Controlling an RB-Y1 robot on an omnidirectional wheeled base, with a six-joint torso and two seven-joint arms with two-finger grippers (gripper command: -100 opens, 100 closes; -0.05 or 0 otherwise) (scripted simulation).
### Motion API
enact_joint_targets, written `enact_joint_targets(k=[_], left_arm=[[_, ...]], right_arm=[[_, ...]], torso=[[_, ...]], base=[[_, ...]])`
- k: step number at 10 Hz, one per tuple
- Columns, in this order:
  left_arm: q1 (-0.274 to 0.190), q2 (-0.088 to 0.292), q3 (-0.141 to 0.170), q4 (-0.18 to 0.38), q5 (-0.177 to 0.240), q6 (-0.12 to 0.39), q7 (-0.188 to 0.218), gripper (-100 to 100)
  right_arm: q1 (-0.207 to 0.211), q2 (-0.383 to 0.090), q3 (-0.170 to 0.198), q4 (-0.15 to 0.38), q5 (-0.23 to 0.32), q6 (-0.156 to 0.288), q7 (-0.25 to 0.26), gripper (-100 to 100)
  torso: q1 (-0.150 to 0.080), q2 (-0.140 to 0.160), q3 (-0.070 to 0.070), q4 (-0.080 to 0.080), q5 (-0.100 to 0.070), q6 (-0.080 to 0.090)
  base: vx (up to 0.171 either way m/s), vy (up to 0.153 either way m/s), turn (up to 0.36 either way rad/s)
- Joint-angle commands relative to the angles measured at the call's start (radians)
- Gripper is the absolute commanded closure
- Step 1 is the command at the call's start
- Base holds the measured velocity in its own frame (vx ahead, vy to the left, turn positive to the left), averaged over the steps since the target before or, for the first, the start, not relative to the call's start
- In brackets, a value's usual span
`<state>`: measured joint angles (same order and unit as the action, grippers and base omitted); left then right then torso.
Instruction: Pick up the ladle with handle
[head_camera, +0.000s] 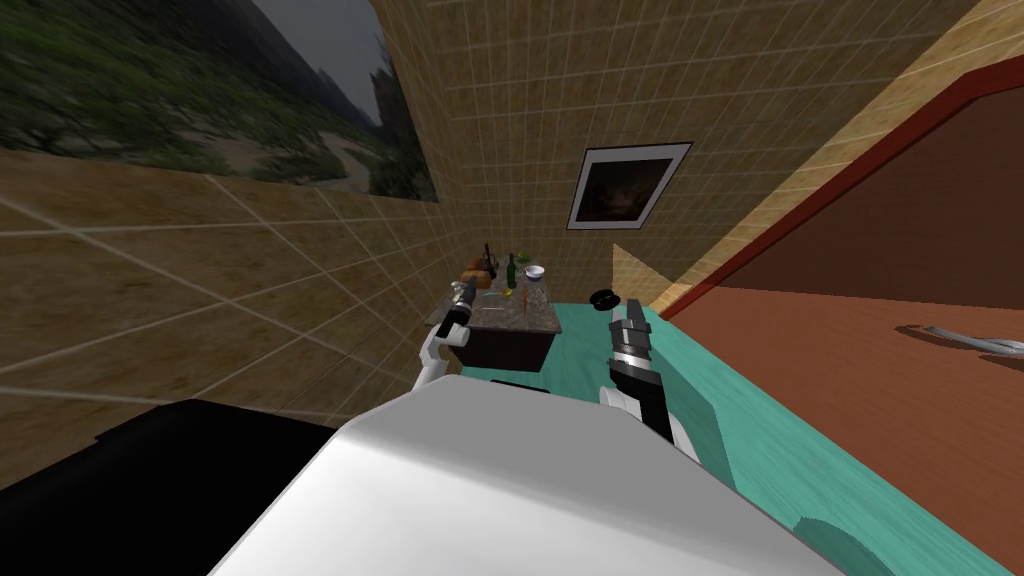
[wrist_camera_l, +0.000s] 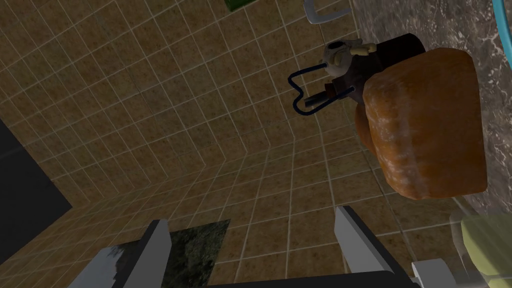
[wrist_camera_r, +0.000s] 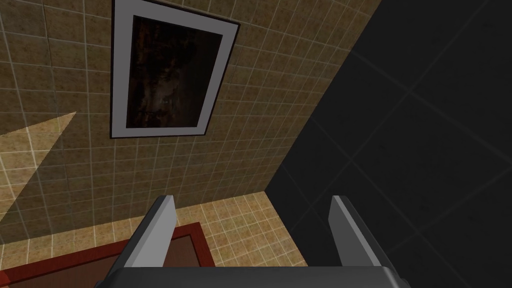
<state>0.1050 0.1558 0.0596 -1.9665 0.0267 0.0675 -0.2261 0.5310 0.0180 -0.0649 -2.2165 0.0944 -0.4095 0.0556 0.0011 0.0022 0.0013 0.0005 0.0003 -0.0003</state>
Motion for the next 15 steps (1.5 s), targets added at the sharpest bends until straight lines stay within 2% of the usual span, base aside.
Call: enact_joint_targets(k=[1, 2, 3, 4, 5, 6, 7, 8, 9, 12, 13, 14, 15], left_arm=[[-0.05, 0.004, 0.005, 0.05, 0.013, 0.05, -0.004, -100], [-0.061, 0.004, 0.005, 0.052, 0.013, 0.057, -0.004, -100], [-0.1, 0.003, 0.006, 0.089, 0.023, 0.102, -0.009, -100], [-0.107, 0.003, 0.006, 0.092, 0.023, 0.103, -0.009, -100], [-0.148, 0.003, 0.008, 0.133, 0.032, 0.148, -0.012, -100], [-0.154, 0.003, 0.008, 0.135, 0.032, 0.15, -0.012, -100], [-0.202, 0.002, 0.009, 0.179, 0.041, 0.19, -0.015, -100], [-0.202, 0.002, 0.009, 0.179, 0.041, 0.197, -0.015, -100], [-0.25, 0.001, 0.01, 0.223, 0.05, 0.24, -0.016, -100], [-0.335, 0.0, 0.01, 0.308, 0.066, 0.322, -0.016, -100], [-0.345, 0.0, 0.01, 0.32, 0.066, 0.337, -0.016, -100], [-0.388, 0.001, 0.01, 0.362, 0.074, 0.371, -0.015, -100], [-0.392, 0.001, 0.01, 0.369, 0.074, 0.383, -0.015, -100]], right_arm=[[0.0, 0.0, 0.0, 0.0, 0.0, 0.0, 0.0, 0], [0.0, 0.0, 0.0, 0.0, 0.0, 0.0, 0.0, 0], [0.0, 0.0, 0.0, 0.0, 0.0, 0.0, 0.0, 0], [0.0, 0.0, 0.0, 0.0, 0.0, 0.0, 0.0, 0], [0.0, 0.0, 0.0, 0.0, 0.0, 0.0, 0.0, 0], [0.0, 0.0, 0.0, 0.0, 0.0, 0.0, 0.0, 0], [0.0, 0.0, 0.0, 0.0, 0.0, 0.0, 0.0, 0], [0.0, 0.0, 0.0, 0.0, 0.0, 0.0, 0.0, 0], [0.0, 0.0, 0.0, 0.0, 0.0, 0.0, 0.0, 0], [0.0, 0.0, 0.0, 0.0, 0.0, 0.0, 0.0, 0], [0.0, 0.0, 0.0, 0.0, 0.0, 0.0, 0.0, 0], [0.0, 0.0, 0.0, 0.0, 0.0, 0.0, 0.0, 0], [0.0, 0.0, 0.0, 0.0, 0.0, 0.0, 0.0, 0]], torso=[[0.0, 0.0, 0.0, 0.0, 0.0, 0.0], [0.001, 0.0, 0.0, 0.0, 0.0, 0.0], [0.001, 0.0, 0.0, 0.0, 0.0, 0.0], [0.001, 0.0, 0.0, 0.0, 0.0, 0.0], [0.0, -0.001, 0.0, 0.0, 0.0, 0.0], [0.0, -0.001, 0.0, 0.0, 0.0, 0.0], [0.0, -0.001, 0.0, 0.0, 0.0, 0.0], [0.0, -0.001, 0.0, 0.0, 0.0, 0.0], [0.0, -0.001, -0.001, 0.0, 0.0, 0.0], [0.0, -0.001, -0.001, 0.0, 0.0, 0.0], [0.0, -0.002, -0.001, 0.0, 0.0, 0.0], [0.0, -0.002, -0.001, 0.0, 0.0, 0.0], [0.0, -0.003, -0.002, -0.001, 0.0, 0.0]], base=[[-0.047, 0.027, -0.044], [-0.041, 0.027, -0.033], [-0.039, 0.029, -0.045], [-0.03, 0.018, -0.027], [-0.035, 0.019, -0.04], [-0.03, 0.014, -0.036], [-0.032, 0.017, -0.043], [-0.025, 0.02, -0.029], [-0.025, 0.023, -0.046], [-0.025, 0.024, -0.05], [-0.009, 0.017, -0.029], [-0.002, 0.02, -0.051], [-0.001, 0.018, -0.025]])
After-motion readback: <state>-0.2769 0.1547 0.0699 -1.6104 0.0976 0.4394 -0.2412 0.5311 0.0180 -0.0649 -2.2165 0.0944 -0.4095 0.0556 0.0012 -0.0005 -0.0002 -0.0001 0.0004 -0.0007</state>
